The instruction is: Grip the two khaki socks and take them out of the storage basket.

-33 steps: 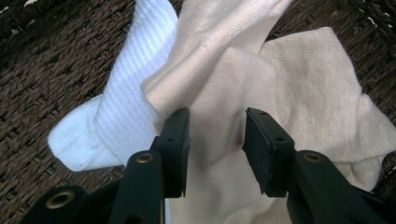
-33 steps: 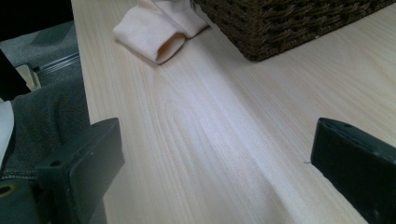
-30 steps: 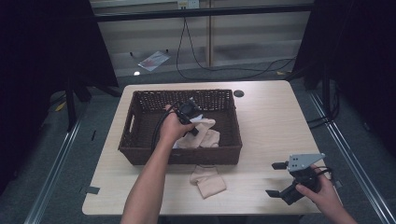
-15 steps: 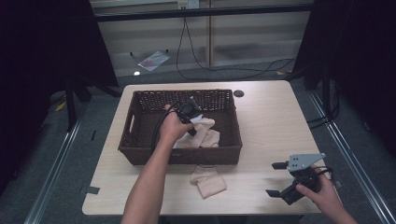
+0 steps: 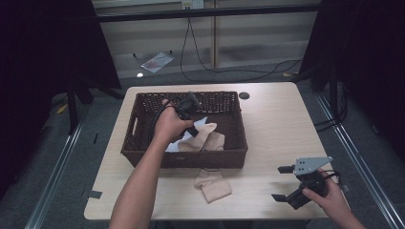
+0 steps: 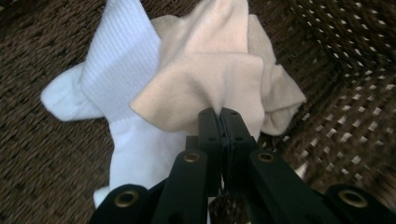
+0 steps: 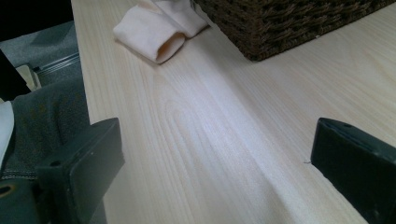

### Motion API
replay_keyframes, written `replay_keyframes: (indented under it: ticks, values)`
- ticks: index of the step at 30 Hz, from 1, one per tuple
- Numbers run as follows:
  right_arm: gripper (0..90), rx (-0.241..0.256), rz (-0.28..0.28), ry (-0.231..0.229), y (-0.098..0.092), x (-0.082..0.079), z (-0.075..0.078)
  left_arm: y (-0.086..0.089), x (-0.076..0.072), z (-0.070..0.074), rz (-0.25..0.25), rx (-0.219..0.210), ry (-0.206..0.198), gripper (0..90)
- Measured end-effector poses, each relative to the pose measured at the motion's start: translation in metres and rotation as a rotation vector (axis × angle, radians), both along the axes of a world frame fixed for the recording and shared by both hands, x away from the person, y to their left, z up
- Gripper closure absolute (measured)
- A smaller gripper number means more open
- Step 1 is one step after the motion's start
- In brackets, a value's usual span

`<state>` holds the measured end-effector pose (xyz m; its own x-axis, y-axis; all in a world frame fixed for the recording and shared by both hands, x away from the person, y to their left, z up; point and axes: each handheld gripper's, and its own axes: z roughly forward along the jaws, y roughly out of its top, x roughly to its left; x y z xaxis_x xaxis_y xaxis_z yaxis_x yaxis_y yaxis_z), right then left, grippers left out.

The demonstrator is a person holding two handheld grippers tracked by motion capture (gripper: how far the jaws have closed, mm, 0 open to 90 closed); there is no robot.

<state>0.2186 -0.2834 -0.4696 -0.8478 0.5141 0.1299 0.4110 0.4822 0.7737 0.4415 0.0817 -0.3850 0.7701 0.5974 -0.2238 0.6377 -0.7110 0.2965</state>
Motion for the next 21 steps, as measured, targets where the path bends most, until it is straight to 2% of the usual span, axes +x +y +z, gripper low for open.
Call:
replay_keyframes:
  ticks: [1,2,3,4,10,13,17,21]
  values:
    - [2.3,0.000,0.000,0.000,0.000,0.000,0.000,0.000,0.000,0.000,0.000,0.000,0.000,88.4]
    - [2.3,0.000,0.000,0.000,0.000,0.000,0.000,0.001,-0.002,0.007,0.001,0.005,0.001,88.4]
    - [2.3,0.000,0.000,0.000,0.000,0.000,0.000,0.001,-0.002,0.007,0.001,0.005,0.001,88.5]
    - [2.3,0.001,0.000,0.001,0.000,0.000,0.000,0.003,-0.003,0.014,-0.007,-0.005,-0.005,88.5]
    - [2.3,-0.003,0.003,0.000,0.001,0.000,-0.001,0.005,-0.008,0.031,-0.027,-0.010,-0.009,88.4]
    - [2.3,-0.003,0.002,0.000,0.001,0.000,-0.001,0.006,-0.010,0.041,-0.043,0.007,-0.016,88.4]
    - [2.3,0.000,-0.001,0.002,0.001,0.000,0.000,0.006,-0.012,0.049,-0.044,0.000,-0.011,88.4]
    - [2.3,-0.001,0.000,0.001,0.001,0.000,0.000,0.006,-0.015,0.059,-0.070,0.001,-0.010,88.4]
